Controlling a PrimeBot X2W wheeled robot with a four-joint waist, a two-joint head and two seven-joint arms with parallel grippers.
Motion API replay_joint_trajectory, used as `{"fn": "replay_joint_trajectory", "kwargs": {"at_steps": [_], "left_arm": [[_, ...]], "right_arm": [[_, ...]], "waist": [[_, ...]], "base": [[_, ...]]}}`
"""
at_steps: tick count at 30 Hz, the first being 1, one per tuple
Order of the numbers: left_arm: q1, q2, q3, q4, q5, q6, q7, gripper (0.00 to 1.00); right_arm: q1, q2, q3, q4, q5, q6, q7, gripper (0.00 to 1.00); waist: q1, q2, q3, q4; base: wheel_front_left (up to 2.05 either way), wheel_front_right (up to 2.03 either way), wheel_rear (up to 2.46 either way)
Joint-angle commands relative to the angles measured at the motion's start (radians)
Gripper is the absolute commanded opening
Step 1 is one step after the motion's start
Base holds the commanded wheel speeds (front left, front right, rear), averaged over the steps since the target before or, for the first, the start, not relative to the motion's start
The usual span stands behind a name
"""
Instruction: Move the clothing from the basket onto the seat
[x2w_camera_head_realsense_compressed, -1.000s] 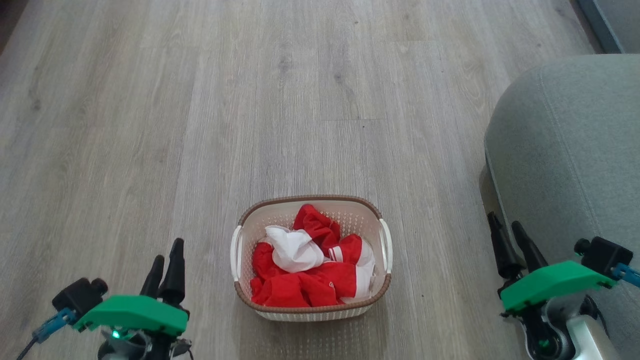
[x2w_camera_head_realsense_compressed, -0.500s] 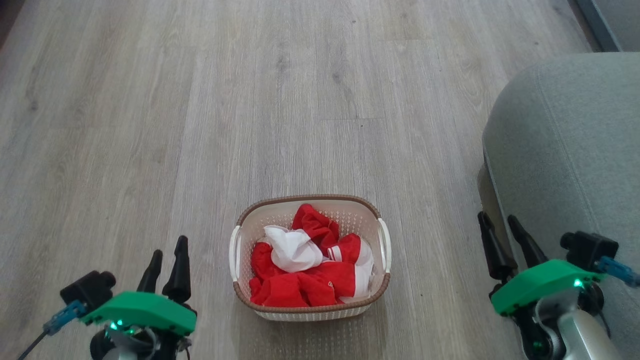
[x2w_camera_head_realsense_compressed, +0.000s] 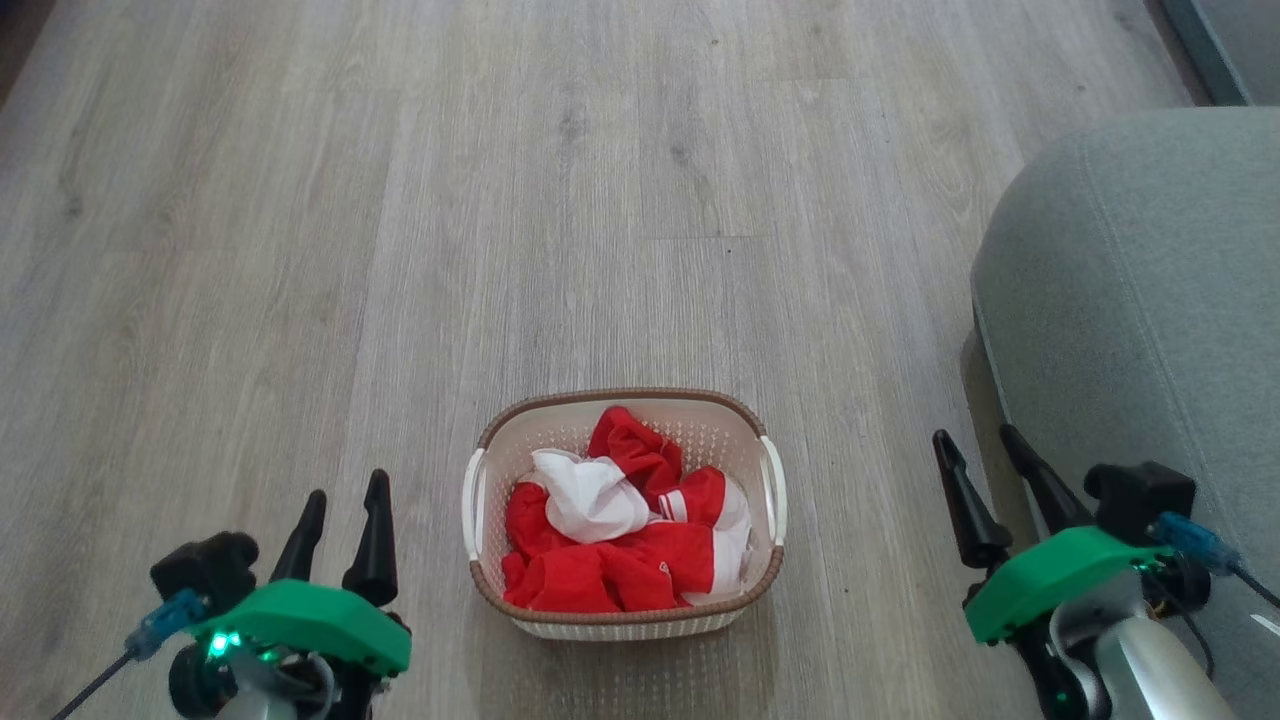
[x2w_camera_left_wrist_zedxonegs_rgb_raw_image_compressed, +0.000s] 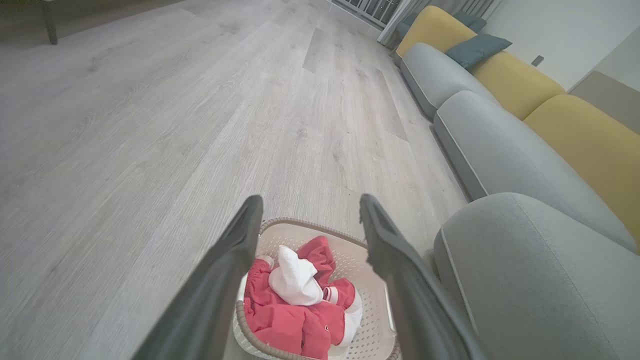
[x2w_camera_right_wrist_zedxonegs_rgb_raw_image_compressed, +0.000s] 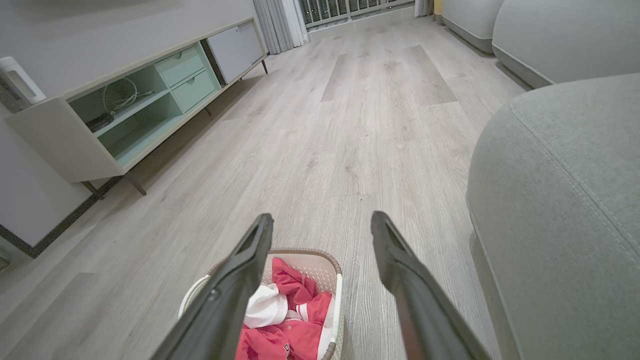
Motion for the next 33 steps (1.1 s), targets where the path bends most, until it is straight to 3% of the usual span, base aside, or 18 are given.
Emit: {"fn": "replay_joint_trajectory", "kwargs": {"at_steps": [1,33], "left_arm": [[-0.054,0.011,0.015,-0.037,0.040,0.009,-0.016,1.00],[-0.068,0.013,-0.001,-0.023,0.406,0.030,-0.107,1.00]], "right_arm": [[-0.059,-0.023,0.022,-0.029,-0.039,0.000,-0.021,1.00],[-0.060,-0.040,0.072,-0.003,-0.304,0.000,-0.112,1.00]], "waist": [[0.0000,0.0000,0.000,0.000],[-0.0001,0.0000,0.011,-0.001]], "base": [[0.00,0.00,0.00],[0.00,0.00,0.00]]}}
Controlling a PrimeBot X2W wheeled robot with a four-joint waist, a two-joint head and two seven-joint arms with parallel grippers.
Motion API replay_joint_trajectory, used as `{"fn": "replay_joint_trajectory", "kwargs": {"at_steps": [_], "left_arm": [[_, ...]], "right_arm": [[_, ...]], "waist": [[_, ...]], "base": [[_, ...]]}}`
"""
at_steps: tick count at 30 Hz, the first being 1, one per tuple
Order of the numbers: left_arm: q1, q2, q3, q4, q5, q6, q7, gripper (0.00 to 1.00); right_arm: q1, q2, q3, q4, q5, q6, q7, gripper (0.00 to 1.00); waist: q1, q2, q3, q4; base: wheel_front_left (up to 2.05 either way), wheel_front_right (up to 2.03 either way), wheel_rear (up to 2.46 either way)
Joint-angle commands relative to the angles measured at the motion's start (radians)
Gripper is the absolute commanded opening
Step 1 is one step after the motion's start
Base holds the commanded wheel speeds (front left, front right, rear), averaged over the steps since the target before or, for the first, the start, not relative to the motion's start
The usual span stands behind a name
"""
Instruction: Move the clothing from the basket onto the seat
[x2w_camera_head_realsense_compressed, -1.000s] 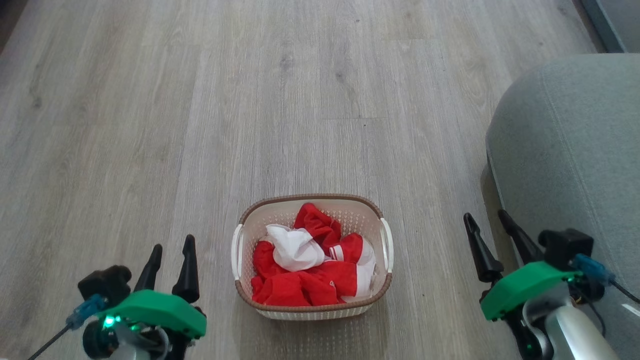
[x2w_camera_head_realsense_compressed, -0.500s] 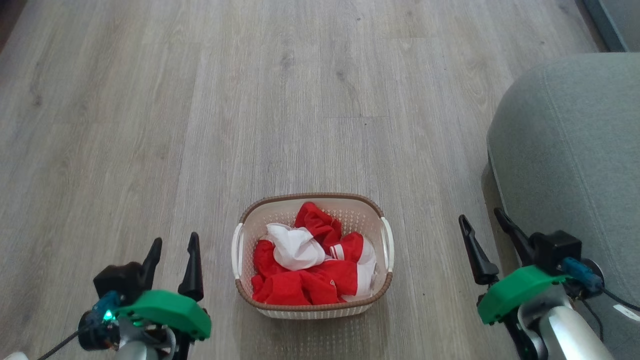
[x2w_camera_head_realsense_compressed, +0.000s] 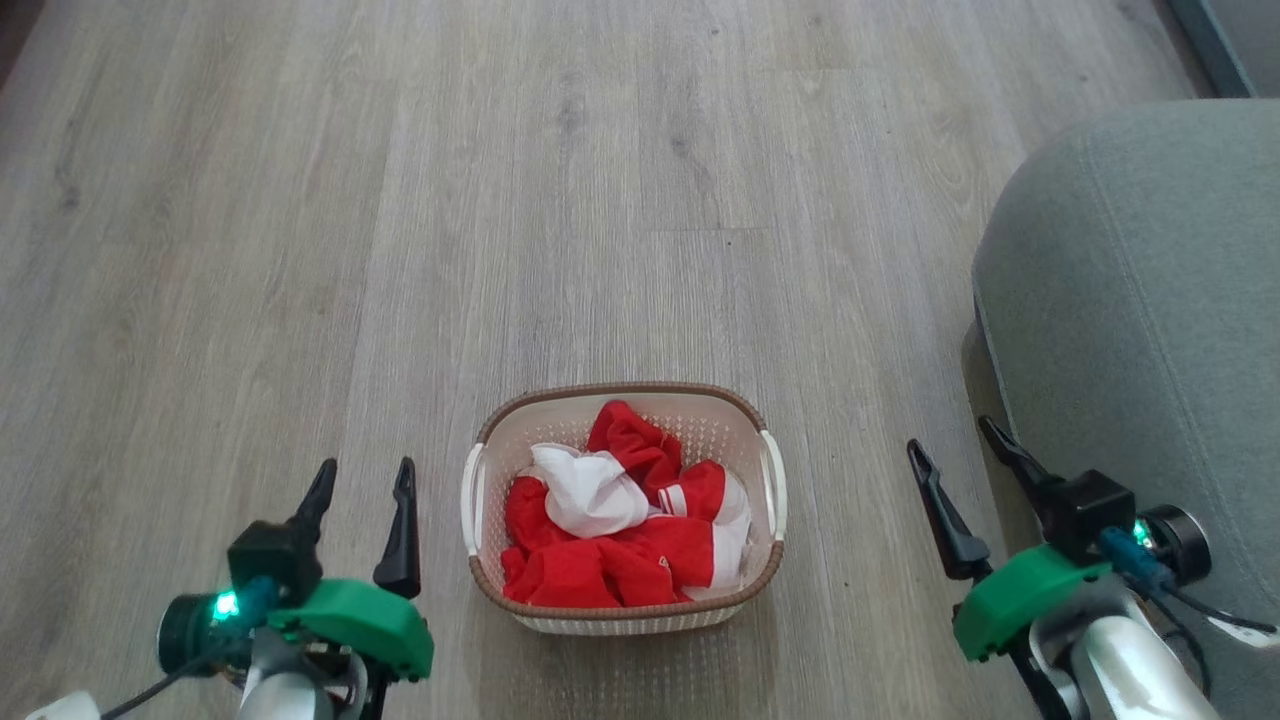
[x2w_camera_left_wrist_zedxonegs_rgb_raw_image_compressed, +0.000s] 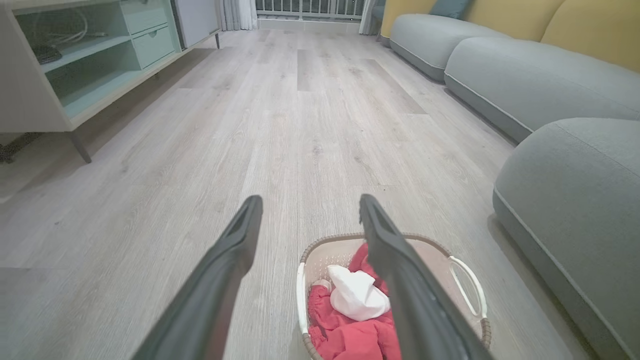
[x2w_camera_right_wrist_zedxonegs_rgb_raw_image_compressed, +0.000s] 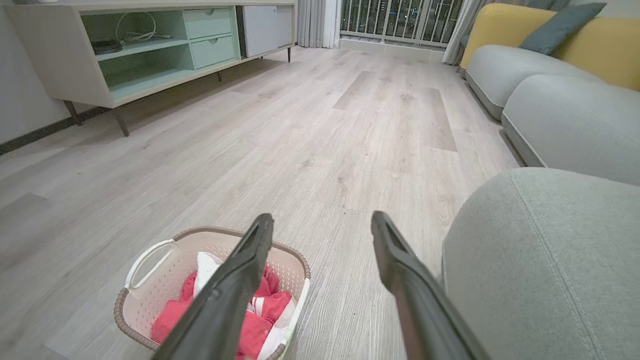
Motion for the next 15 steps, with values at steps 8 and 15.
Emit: {"fn": "replay_joint_trajectory", "kwargs": {"at_steps": [8,15], "left_arm": [[-0.054,0.012,0.028,-0.019,0.046,0.003,-0.023,1.00],[-0.054,0.012,0.031,-0.015,0.041,-0.002,-0.023,1.00]], "right_arm": [[-0.044,-0.023,0.031,-0.023,-0.048,0.000,-0.022,1.00],[-0.043,-0.022,0.029,-0.024,-0.046,0.000,-0.022,1.00]], "waist": [[0.0000,0.0000,0.001,0.001],[0.0000,0.0000,0.001,0.000]], "base": [[0.00,0.00,0.00],[0.00,0.00,0.00]]}}
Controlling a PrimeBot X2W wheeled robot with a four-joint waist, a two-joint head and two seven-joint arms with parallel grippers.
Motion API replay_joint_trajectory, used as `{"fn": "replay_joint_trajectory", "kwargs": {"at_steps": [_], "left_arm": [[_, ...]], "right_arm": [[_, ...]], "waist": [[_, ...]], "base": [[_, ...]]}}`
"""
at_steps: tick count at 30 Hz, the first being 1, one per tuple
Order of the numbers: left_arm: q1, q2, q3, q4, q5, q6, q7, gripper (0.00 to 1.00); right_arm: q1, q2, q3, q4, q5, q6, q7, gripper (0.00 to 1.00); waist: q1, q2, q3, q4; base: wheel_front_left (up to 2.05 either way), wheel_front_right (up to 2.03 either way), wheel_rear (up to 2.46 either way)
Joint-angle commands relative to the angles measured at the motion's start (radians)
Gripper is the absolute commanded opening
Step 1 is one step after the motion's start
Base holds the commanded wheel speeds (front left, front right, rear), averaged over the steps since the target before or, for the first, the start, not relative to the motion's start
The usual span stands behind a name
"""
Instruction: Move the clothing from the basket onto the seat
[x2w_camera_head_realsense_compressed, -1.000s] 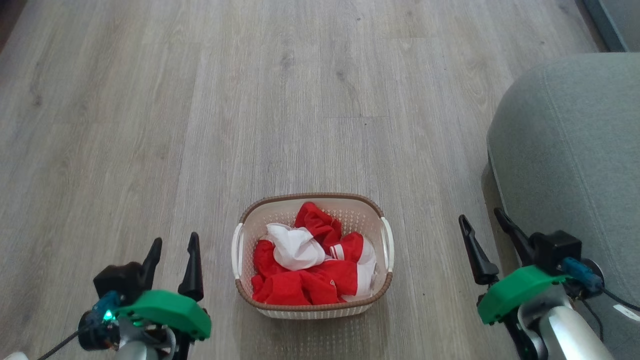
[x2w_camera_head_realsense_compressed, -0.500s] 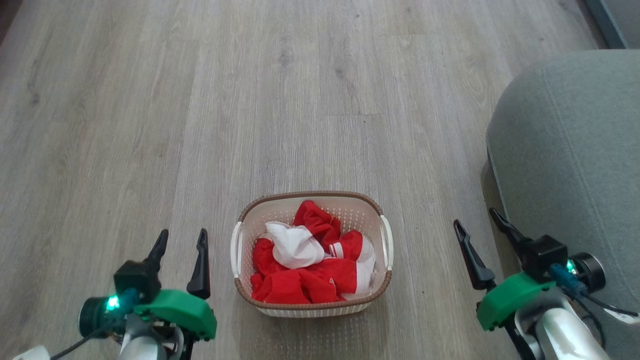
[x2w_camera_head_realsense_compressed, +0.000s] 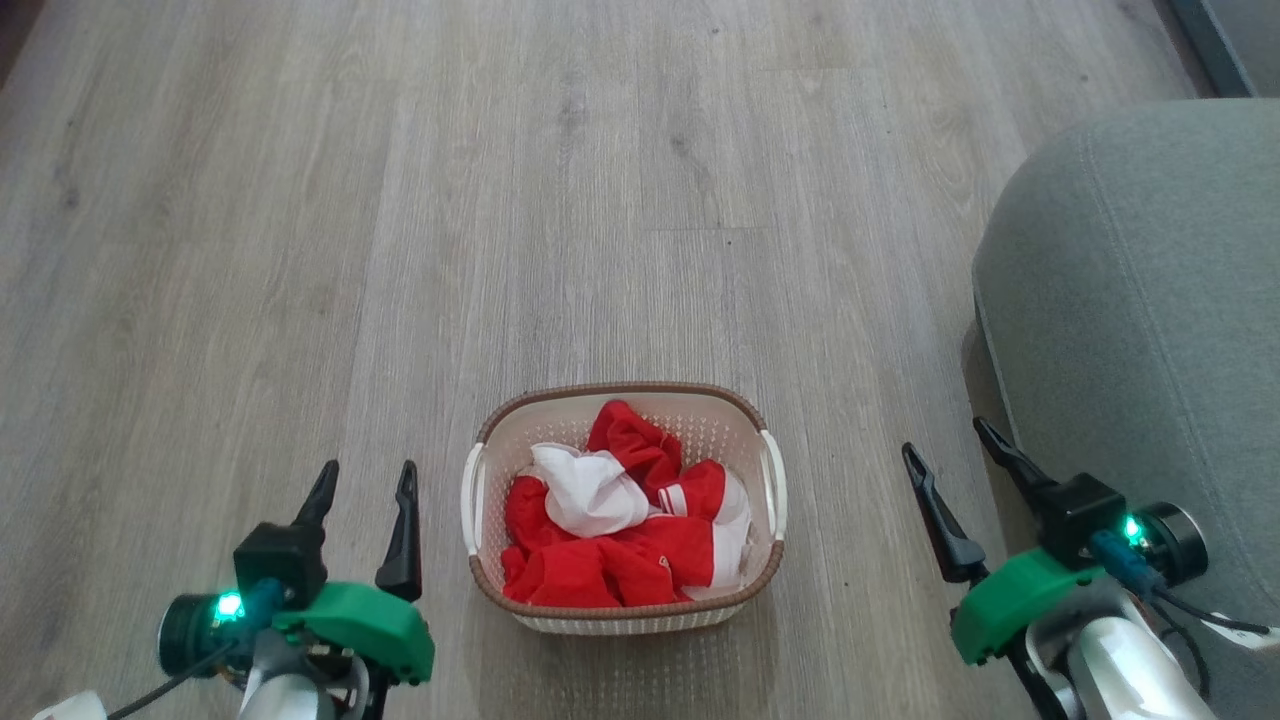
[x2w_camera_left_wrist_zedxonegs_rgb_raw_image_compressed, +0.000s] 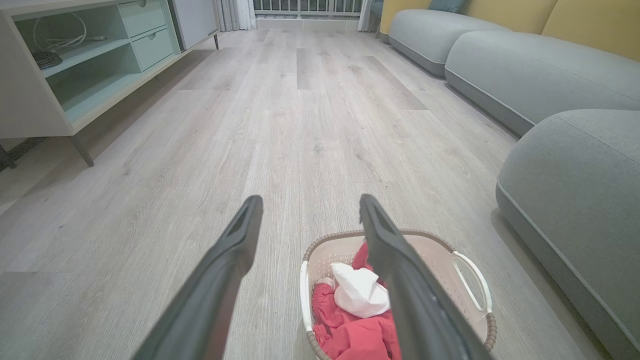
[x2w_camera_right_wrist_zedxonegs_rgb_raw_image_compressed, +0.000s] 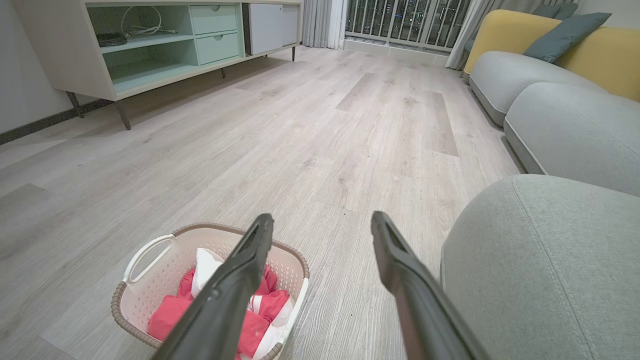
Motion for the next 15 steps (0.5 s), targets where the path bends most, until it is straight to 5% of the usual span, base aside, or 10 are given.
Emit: {"fn": "replay_joint_trajectory", "kwargs": {"at_steps": [1,10,15], "left_arm": [[-0.050,0.012,0.032,-0.025,0.000,-0.002,-0.014,1.00],[-0.053,0.012,0.033,-0.027,-0.005,-0.004,-0.014,1.00],[-0.102,0.012,0.017,-0.032,-0.014,-0.010,-0.014,1.00]], "right_arm": [[-0.043,-0.015,0.018,-0.025,-0.001,0.000,-0.013,1.00],[-0.049,-0.015,0.010,-0.032,0.000,0.000,-0.013,1.00],[-0.093,-0.013,-0.035,-0.063,-0.004,0.000,-0.013,1.00]], "waist": [[0.0000,0.0000,0.000,-0.001],[0.0000,0.0000,0.015,-0.005],[0.0000,0.0000,0.117,-0.020]], "base": [[0.00,0.00,0.00],[0.00,0.00,0.00],[0.00,0.00,0.00]]}}
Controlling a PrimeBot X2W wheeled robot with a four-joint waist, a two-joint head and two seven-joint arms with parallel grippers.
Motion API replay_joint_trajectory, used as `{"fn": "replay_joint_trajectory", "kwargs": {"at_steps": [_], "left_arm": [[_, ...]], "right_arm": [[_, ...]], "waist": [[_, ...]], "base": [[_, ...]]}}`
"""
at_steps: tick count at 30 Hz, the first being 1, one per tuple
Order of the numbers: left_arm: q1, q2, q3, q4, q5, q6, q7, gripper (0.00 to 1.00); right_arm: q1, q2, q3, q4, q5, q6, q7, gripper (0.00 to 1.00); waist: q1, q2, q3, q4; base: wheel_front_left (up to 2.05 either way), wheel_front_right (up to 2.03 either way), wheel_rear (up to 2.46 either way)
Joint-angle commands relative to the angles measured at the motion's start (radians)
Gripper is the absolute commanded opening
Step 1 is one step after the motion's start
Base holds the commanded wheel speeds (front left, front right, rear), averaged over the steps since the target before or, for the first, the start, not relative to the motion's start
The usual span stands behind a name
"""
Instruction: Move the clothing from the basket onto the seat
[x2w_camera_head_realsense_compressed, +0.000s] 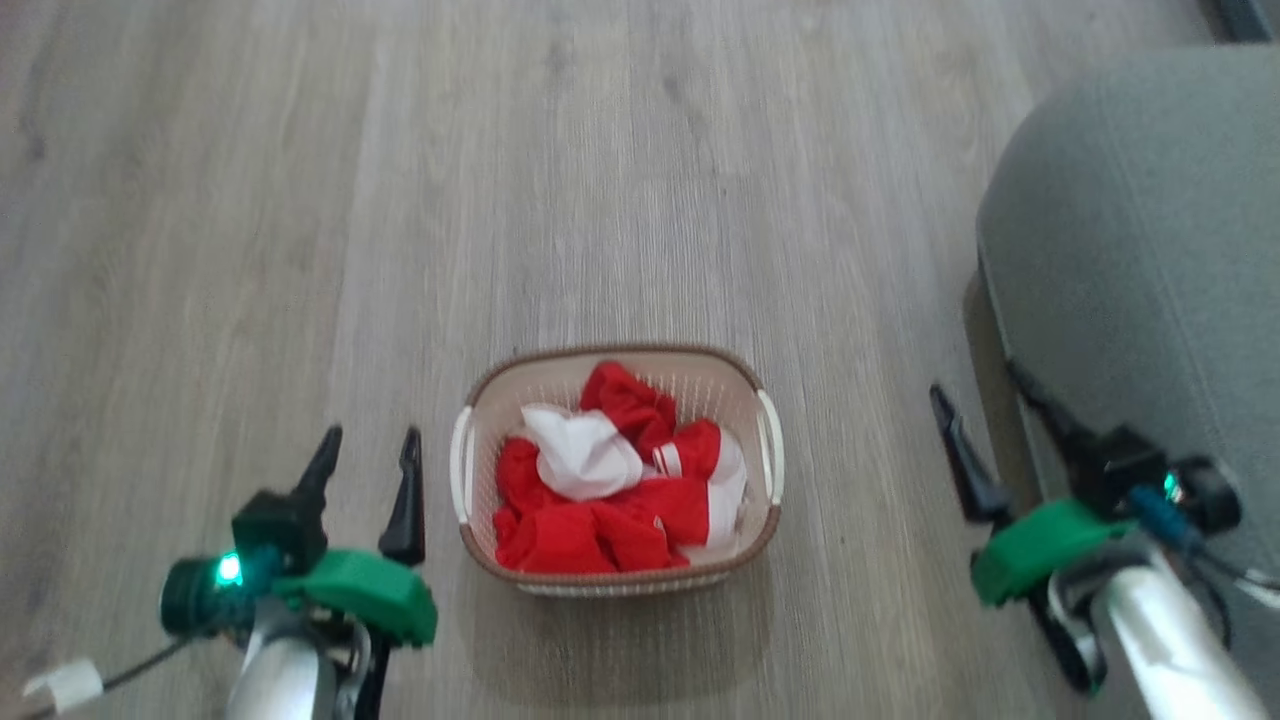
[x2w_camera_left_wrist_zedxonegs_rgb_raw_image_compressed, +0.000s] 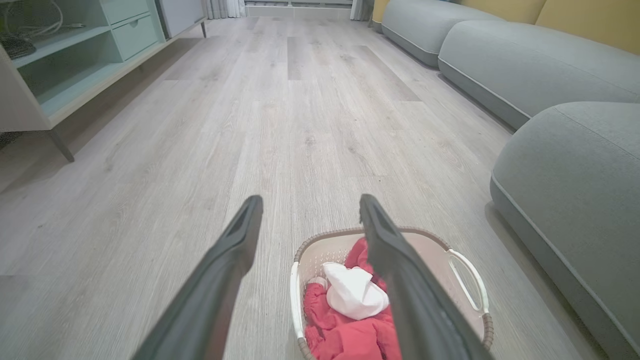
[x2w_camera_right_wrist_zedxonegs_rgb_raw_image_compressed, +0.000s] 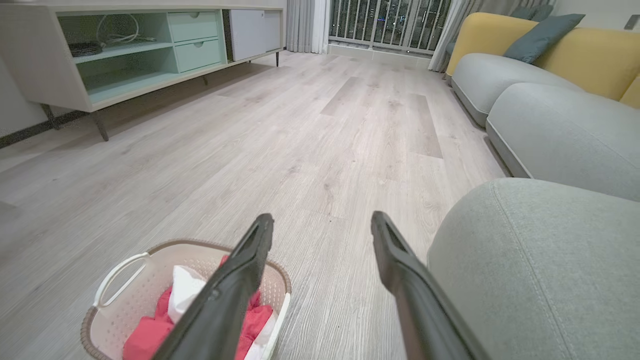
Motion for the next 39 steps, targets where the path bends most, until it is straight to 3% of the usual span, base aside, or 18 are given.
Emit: {"fn": "replay_joint_trajectory", "kwargs": {"at_steps": [1,8,17,27,39], "left_arm": [[-0.071,0.012,0.023,-0.033,-0.004,-0.002,-0.014,1.00],[-0.262,0.012,-0.056,0.056,0.015,-0.025,-0.014,1.00],[-0.592,0.013,-0.185,0.386,0.108,-0.038,-0.003,1.00],[-0.876,0.031,-0.216,0.732,0.154,-0.003,0.117,1.00],[-1.036,0.093,-0.235,0.907,0.180,0.071,0.210,1.00]], "right_arm": [[-0.055,-0.012,0.008,-0.042,-0.005,0.000,-0.013,1.00],[-0.187,-0.016,-0.047,-0.120,-0.020,0.000,-0.013,1.00],[-0.353,0.011,-0.053,-0.194,-0.030,0.000,-0.013,1.00],[-0.429,0.084,-0.005,-0.226,-0.011,0.000,-0.013,1.00],[-0.449,0.122,0.018,-0.255,0.025,0.000,-0.013,1.00]], "waist": [[0.0000,0.0000,0.069,-0.012],[0.0000,0.0000,0.339,-0.035],[0.0000,0.0000,0.613,-0.104],[0.0000,0.0000,0.766,-0.191],[0.0000,0.0000,0.876,-0.262]], "base": [[0.00,0.00,0.00],[0.00,0.00,0.00],[0.00,0.00,0.00],[0.00,0.00,0.00],[0.00,0.00,0.00]]}}
